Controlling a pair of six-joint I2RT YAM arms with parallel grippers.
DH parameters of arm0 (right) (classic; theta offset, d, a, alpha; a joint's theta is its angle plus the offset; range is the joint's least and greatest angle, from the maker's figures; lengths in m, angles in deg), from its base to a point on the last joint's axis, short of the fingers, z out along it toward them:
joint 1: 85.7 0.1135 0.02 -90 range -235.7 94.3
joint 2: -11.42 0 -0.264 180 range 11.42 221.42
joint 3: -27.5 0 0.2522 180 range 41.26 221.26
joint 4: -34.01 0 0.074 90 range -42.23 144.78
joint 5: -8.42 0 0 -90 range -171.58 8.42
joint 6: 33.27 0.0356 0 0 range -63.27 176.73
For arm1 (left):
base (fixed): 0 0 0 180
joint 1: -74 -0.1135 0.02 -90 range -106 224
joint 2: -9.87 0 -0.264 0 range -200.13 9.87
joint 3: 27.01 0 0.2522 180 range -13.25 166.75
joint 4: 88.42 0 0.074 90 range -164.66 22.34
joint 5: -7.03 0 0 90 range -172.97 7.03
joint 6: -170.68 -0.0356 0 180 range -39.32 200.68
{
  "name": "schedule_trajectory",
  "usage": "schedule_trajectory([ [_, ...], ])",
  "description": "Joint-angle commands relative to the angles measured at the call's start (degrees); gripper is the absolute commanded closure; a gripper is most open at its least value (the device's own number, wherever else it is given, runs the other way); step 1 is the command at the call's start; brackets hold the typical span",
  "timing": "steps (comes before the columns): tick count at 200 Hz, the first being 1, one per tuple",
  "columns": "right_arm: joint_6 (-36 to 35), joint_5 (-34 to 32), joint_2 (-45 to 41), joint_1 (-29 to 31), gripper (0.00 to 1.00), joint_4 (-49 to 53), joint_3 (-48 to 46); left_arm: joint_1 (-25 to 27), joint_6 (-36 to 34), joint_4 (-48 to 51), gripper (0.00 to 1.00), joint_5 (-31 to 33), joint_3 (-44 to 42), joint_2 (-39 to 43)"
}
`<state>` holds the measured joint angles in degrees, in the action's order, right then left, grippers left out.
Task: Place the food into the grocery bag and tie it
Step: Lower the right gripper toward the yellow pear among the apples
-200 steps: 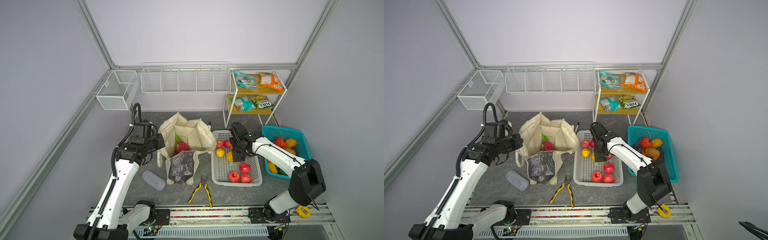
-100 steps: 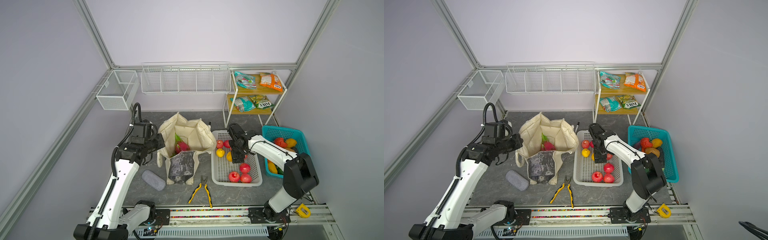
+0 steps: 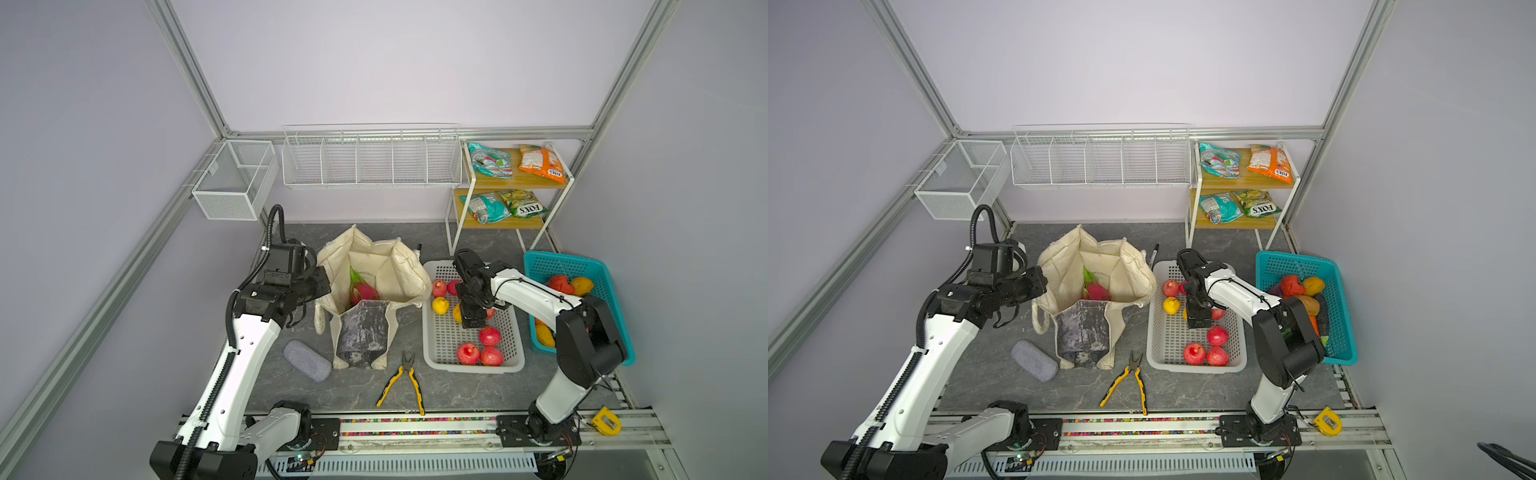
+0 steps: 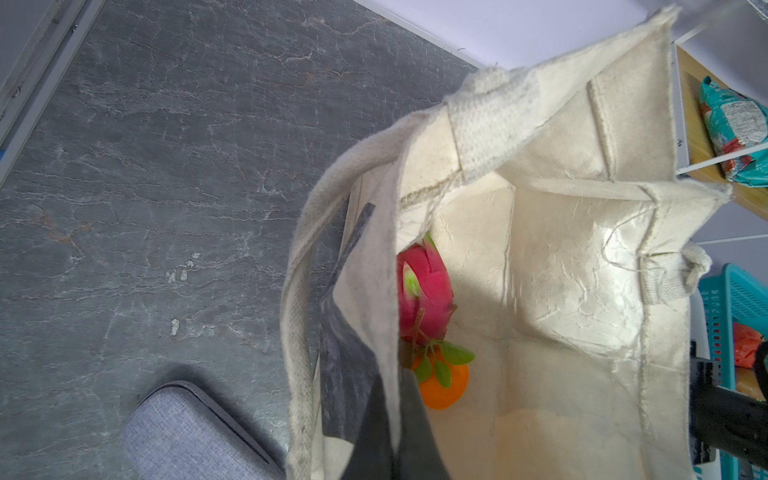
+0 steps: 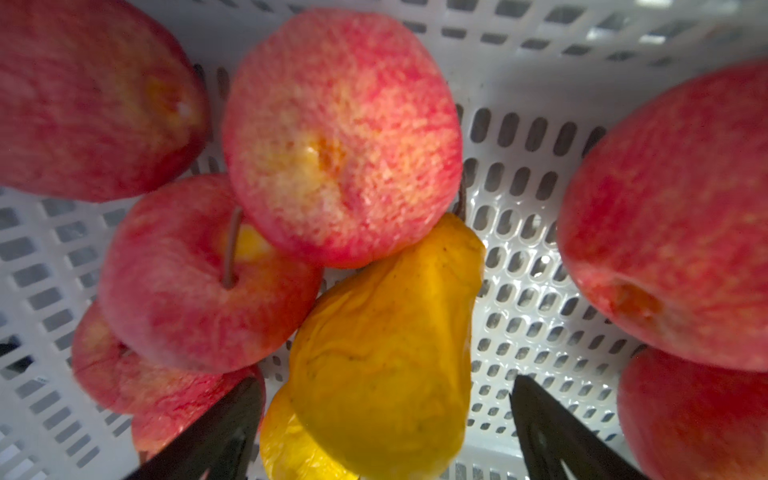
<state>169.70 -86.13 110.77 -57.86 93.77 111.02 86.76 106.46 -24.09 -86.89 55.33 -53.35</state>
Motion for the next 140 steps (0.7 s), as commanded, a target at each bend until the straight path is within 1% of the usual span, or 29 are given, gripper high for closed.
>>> schedule_trajectory([
  [1, 10.02, 4.06, 1.74, -0.28, 0.02, 0.61, 0.12, -0.1, -0.91, -0.69, 1.0, 0.53, 0.78, 0.02],
  [11, 9.66, 4.62, 2.31, -0.32, 0.0, 0.17, 0.12, -0.1, -0.86, -0.7, 1.0, 0.54, 0.69, 0.12],
  [64, 9.12, 5.28, 3.74, -0.47, 0.01, -1.86, -0.5, -0.1, -0.76, -0.57, 1.0, 0.58, 0.24, 0.82],
  [89, 9.13, 4.96, 4.01, -0.59, 0.06, -1.7, -0.87, -0.1, -0.81, -0.64, 1.0, 0.67, 0.07, 1.1],
  [107, 8.68, 4.44, 3.67, -0.71, 0.16, -1.39, -0.94, -0.1, -0.82, -0.62, 1.0, 0.8, -0.01, 1.17],
  [123, 8.29, 3.57, 3.33, -0.82, 0.22, -0.29, -0.86, -0.1, -0.75, -0.72, 1.0, 0.86, -0.11, 1.34],
  [140, 7.92, 2.74, 3.0, -0.89, 0.24, 1.11, -0.5, -0.1, -0.65, -0.77, 1.0, 0.86, -0.2, 1.45],
])
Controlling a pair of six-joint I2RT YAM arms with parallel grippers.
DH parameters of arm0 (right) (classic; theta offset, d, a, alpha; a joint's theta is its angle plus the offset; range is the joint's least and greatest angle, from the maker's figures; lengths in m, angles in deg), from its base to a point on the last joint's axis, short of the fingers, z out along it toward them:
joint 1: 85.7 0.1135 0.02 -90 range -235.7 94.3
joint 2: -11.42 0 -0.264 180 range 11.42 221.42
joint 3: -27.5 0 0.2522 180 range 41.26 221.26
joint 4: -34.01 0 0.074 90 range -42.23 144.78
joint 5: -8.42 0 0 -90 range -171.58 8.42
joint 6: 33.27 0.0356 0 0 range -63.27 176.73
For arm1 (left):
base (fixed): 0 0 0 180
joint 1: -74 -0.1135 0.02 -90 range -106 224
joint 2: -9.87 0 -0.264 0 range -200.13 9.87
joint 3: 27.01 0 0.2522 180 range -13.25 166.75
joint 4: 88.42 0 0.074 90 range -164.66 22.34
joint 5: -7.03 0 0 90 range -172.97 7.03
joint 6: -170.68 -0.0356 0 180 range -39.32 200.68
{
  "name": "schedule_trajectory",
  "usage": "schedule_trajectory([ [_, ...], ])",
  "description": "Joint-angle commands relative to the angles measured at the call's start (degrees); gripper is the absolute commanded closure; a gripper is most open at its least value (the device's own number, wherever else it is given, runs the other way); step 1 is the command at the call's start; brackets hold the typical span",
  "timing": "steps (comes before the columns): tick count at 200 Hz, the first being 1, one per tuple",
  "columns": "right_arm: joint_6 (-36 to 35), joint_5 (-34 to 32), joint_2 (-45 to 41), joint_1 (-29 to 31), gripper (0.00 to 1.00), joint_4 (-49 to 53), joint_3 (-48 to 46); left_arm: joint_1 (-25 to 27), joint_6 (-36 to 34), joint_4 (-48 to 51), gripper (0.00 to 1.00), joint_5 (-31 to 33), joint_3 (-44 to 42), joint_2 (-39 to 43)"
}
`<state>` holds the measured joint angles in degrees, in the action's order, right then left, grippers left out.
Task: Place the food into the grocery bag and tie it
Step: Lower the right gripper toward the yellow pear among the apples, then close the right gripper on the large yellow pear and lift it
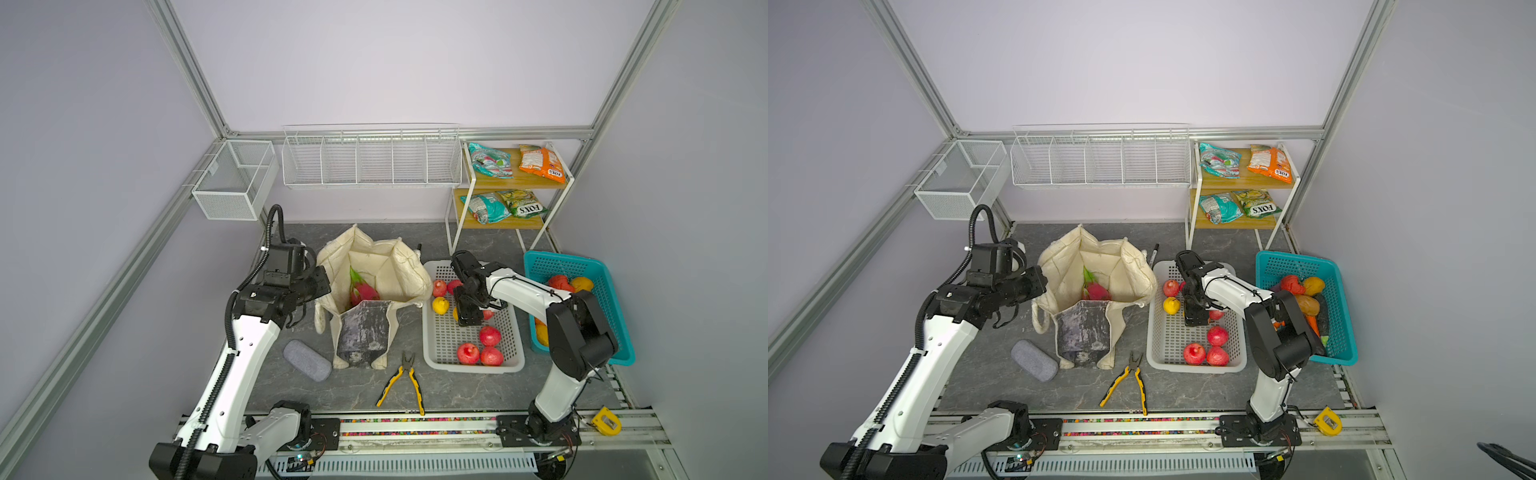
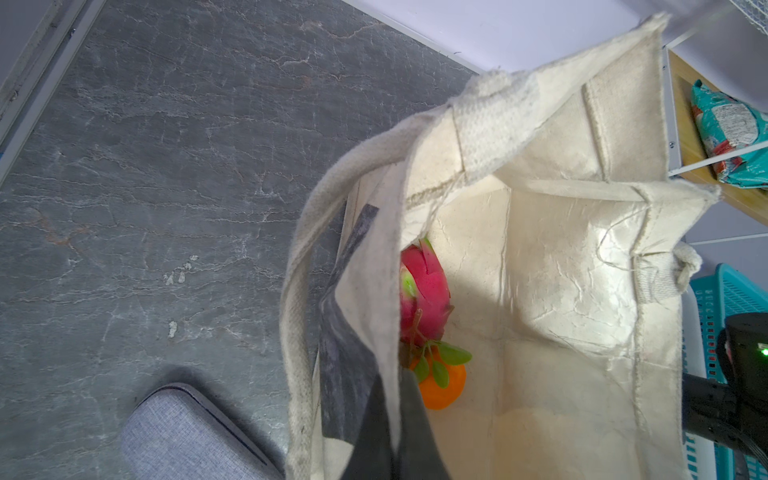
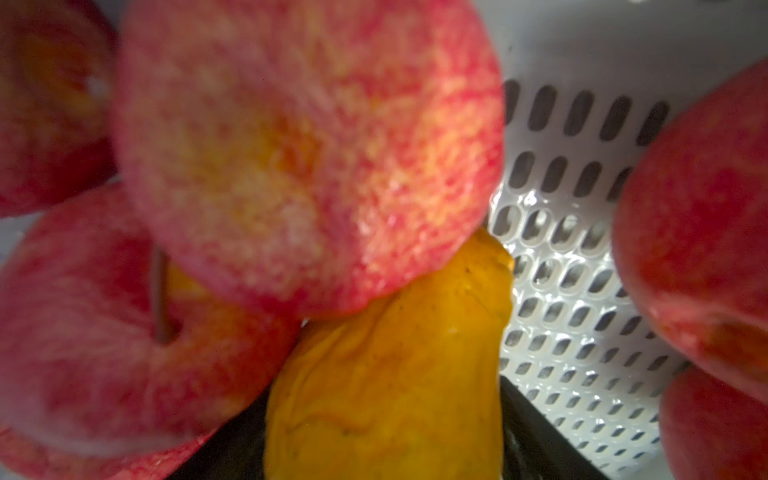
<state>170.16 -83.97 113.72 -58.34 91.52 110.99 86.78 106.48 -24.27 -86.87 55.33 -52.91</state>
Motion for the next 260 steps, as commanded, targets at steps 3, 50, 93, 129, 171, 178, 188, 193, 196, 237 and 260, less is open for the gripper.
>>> schedule_trajectory([
  [3, 7.35, 0.48, 0.01, -0.45, 0.24, 3.63, -0.41, -0.12, -0.6, -0.64, 1.0, 0.8, -0.2, 1.0],
  [50, 6.12, -0.41, 0.0, -0.76, 0.26, 5.38, -0.21, -0.12, -1.1, -0.52, 1.0, 1.01, 0.15, 1.12],
  [93, 5.67, -1.73, -0.74, -0.73, 0.37, 5.91, -0.21, -0.12, -1.0, -0.41, 1.0, 0.85, 0.07, 1.09],
  [129, 4.58, -2.33, -1.22, -0.88, 0.42, 6.78, 0.78, -0.12, -1.1, -0.33, 1.0, 0.74, 0.07, 1.0],
  [171, 1.52, -2.83, -1.73, -0.75, 0.44, 8.92, 4.52, -0.12, -1.02, -0.36, 1.0, 0.68, -0.11, 1.01],
  [178, 1.24, -2.88, -1.91, -0.74, 0.44, 9.09, 4.98, -0.12, -0.92, -0.35, 1.0, 0.66, -0.11, 1.06],
  [188, 0.64, -3.08, -2.3, -0.6, 0.44, 9.58, 5.72, -0.12, -0.84, -0.32, 1.0, 0.56, -0.19, 1.04],
  [193, 0.31, -3.29, -2.45, -0.48, 0.44, 9.91, 6.16, -0.12, -0.89, -0.42, 1.0, 0.52, -0.2, 1.07],
  [196, 0.04, -3.41, -2.58, -0.46, 0.44, 10.17, 6.47, -0.12, -0.82, -0.44, 1.0, 0.48, -0.2, 1.01],
  [237, -1.85, -3.71, -4.62, 0.24, 0.44, 12.48, 8.95, -0.12, -0.65, -0.56, 1.0, 0.21, -0.29, 0.72],
  [260, -3.09, -4.92, -6.11, 0.66, 0.43, 13.6, 10.55, -0.12, -0.67, -0.66, 1.0, 0.05, 0.06, 0.21],
])
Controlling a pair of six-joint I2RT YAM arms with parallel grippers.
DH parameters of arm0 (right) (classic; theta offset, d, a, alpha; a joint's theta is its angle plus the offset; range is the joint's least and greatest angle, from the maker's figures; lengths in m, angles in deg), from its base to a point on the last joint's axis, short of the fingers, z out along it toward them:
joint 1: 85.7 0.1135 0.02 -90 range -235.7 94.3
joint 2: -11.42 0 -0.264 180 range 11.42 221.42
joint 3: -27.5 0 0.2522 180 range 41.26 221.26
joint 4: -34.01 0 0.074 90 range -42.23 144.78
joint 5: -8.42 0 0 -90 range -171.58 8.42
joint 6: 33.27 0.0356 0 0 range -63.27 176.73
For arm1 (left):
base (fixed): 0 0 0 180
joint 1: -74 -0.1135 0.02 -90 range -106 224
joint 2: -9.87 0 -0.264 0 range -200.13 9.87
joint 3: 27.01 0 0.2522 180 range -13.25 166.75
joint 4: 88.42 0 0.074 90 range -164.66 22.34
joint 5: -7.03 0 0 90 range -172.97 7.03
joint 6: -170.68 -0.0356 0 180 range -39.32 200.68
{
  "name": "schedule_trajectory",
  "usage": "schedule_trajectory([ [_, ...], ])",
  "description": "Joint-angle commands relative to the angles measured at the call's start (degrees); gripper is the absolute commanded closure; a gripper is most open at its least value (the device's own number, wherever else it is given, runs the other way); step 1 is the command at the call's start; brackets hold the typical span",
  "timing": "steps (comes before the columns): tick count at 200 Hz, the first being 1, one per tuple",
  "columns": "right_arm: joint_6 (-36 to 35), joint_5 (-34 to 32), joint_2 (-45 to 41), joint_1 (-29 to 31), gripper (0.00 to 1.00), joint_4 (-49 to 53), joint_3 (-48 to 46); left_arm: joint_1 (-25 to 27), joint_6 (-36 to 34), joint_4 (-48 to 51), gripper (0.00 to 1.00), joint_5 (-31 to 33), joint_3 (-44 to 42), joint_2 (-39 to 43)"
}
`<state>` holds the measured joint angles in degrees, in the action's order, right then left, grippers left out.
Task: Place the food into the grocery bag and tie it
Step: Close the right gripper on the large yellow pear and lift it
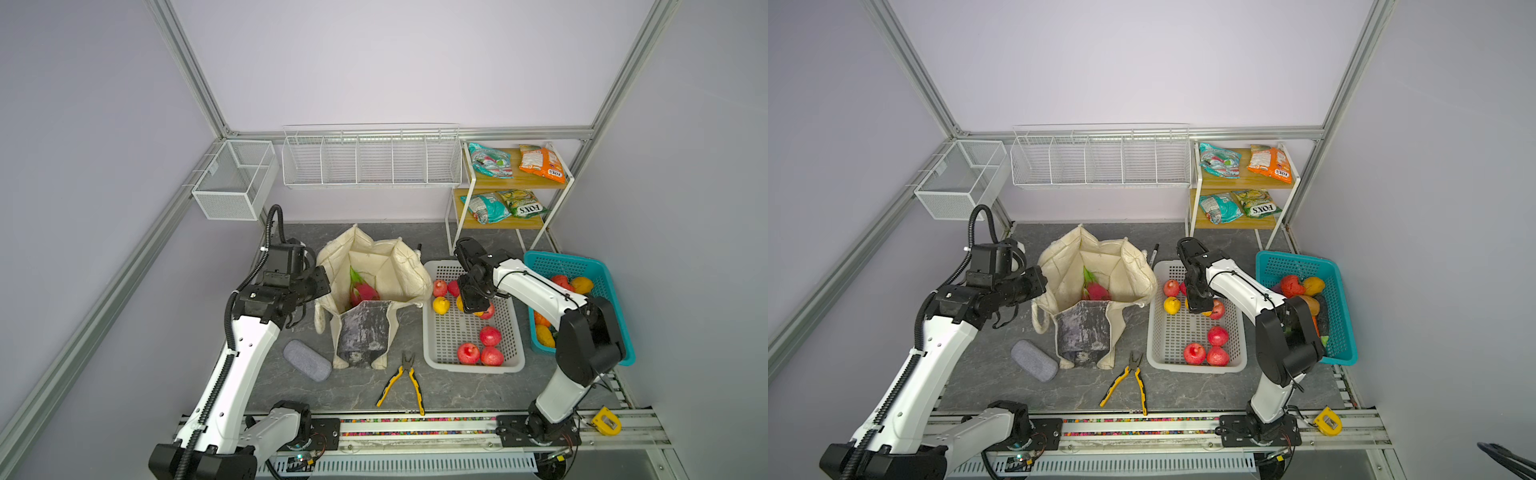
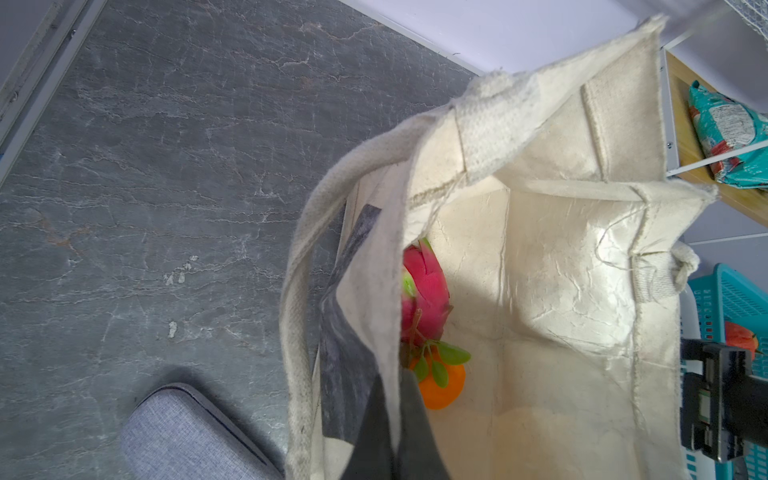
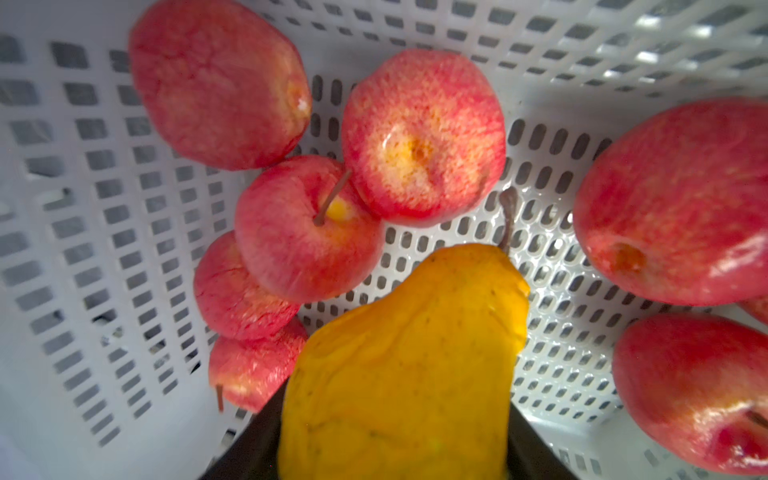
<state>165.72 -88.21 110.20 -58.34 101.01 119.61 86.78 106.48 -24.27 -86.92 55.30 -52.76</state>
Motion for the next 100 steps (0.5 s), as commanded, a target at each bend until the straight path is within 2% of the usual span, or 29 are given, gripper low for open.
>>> schedule_trajectory([
  [1, 1.29, -0.76, -2.65, 0.67, 0.43, 4.18, 2.01, -0.12, -0.67, -0.65, 1.0, 0.09, 0.08, 0.01],
  [43, -3.13, -2.62, -5.38, 1.8, 0.44, 5.65, 4.95, -0.12, -0.67, -0.74, 1.0, -0.25, 0.79, -0.81],
  [100, -14.05, -6.27, -8.31, 5.42, 0.46, 6.01, 10.77, -0.12, -0.48, -1.0, 1.0, -0.71, 1.41, -1.88],
])
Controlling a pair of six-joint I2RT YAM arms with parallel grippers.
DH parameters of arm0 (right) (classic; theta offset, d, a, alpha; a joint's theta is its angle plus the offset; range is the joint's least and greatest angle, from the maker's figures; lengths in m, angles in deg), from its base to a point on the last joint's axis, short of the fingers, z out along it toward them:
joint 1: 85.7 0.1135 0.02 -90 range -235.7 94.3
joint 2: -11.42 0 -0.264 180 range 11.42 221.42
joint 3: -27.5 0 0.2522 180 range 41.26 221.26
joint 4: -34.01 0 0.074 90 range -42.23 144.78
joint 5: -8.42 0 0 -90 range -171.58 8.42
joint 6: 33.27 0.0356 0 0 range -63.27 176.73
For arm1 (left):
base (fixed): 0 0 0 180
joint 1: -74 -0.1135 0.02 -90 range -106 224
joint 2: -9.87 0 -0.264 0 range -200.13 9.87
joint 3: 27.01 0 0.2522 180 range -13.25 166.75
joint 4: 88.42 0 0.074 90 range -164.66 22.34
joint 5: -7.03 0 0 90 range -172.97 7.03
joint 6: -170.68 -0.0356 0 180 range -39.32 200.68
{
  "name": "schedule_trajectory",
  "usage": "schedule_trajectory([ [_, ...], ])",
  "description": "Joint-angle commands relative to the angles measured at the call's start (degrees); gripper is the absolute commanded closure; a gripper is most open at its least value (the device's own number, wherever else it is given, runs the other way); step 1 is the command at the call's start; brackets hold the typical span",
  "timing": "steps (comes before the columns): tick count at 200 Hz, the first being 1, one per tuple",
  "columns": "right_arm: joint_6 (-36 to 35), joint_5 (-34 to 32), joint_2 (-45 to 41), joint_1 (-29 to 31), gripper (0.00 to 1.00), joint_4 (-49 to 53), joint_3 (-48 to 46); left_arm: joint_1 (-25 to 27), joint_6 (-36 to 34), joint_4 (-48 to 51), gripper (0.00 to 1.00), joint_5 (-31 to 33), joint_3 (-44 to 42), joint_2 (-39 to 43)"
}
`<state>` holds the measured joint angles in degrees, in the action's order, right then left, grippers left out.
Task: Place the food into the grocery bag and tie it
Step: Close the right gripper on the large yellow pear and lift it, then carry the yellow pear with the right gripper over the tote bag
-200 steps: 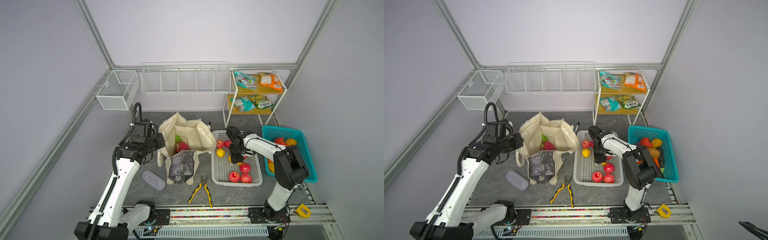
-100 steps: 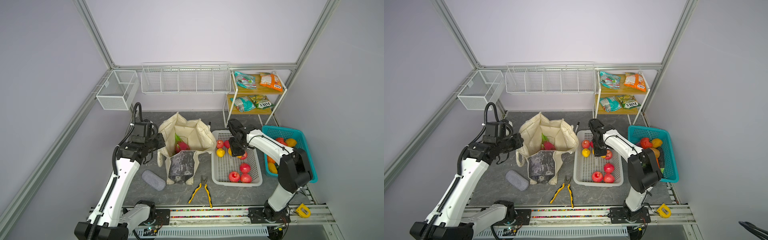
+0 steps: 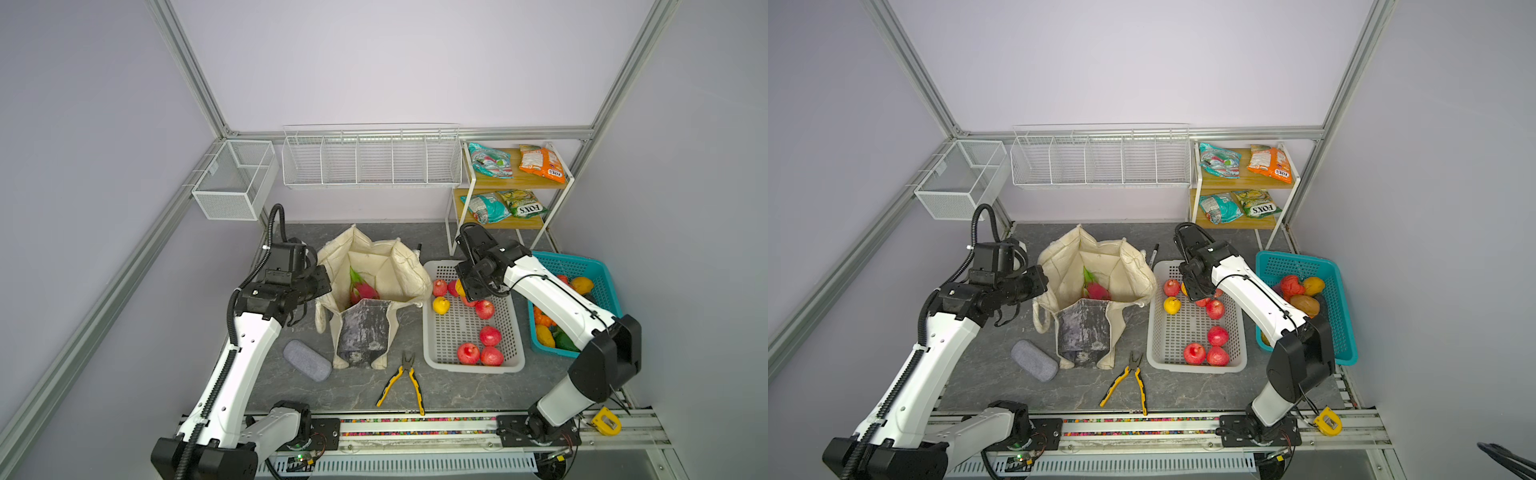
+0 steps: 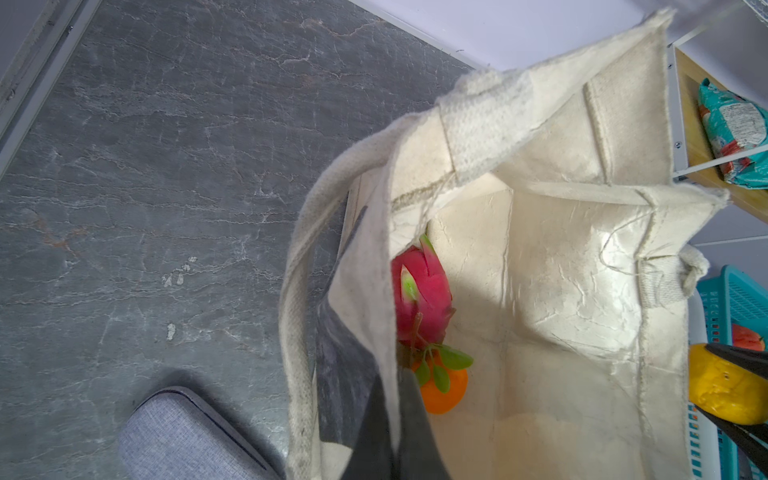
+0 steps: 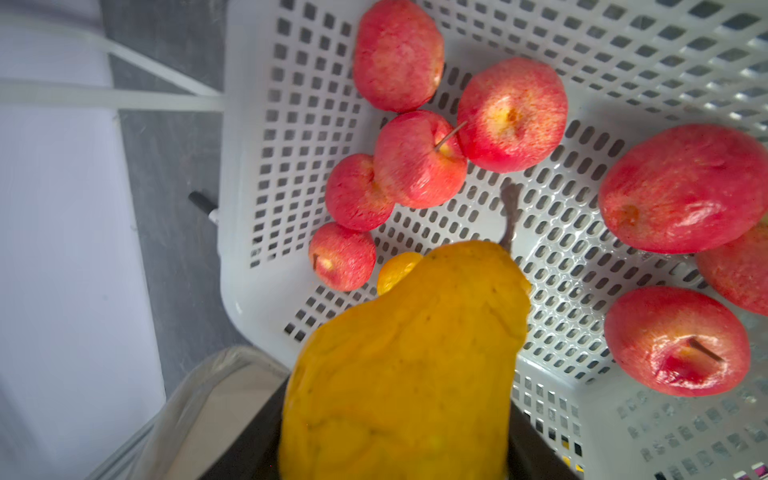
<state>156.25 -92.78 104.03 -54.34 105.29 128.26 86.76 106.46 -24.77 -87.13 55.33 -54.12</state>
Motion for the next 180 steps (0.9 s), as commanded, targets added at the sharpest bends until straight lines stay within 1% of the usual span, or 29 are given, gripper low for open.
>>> schedule_trajectory([
  [1, -4.73, -1.75, -2.21, 1.47, 0.46, 1.72, 2.21, -0.1, -0.46, -0.49, 1.0, -0.49, 1.38, -0.52],
  [33, -11.95, -4.08, -3.06, 4.4, 0.46, 1.04, 6.12, -0.1, -0.28, -0.76, 1.0, -0.74, 1.21, -0.7],
  [34, -13.93, -4.15, -3.13, 4.52, 0.46, 0.87, 6.44, -0.1, -0.29, -0.71, 1.0, -0.75, 1.17, -0.7],
  [57, -23.04, -4.26, -3.14, 6.58, 0.47, -2.21, 9.4, -0.1, -0.12, -0.8, 1.0, -0.83, 1.25, -0.75],
  [80, -34.39, -3.06, -2.82, 9.62, 0.47, -10.76, 11.48, -0.1, 0.32, -1.17, 1.0, -0.98, 1.03, -0.76],
  [89, -37.64, -2.14, -2.48, 10.73, 0.47, -12.78, 12.37, -0.1, 0.49, -1.46, 1.0, -1.02, 0.88, -0.74],
  [103, -43.54, 1.59, -1.34, 12.02, 0.47, -16.53, 13.87, -0.09, 0.66, -1.8, 1.0, -1.1, 0.69, -0.71],
  [136, -56.64, 11.52, 1.87, 14.32, 0.47, -21.77, 17.04, -0.1, 0.77, -2.12, 1.0, -1.02, 0.76, -0.7],
  [154, -65.7, 18.1, 2.8, 14.69, 0.5, -23.65, 16.65, -0.1, 0.85, -1.9, 1.0, -1.02, 1.16, -0.6],
  [160, -69.68, 20.86, 2.83, 14.68, 0.5, -24.19, 16.13, -0.1, 0.88, -1.82, 1.0, -1.1, 1.27, -0.51],
  [180, -78.52, 26.74, 2.4, 14.71, 0.5, -25.94, 13.9, -0.1, 0.59, -1.39, 1.0, -0.87, 1.34, -0.23],
])
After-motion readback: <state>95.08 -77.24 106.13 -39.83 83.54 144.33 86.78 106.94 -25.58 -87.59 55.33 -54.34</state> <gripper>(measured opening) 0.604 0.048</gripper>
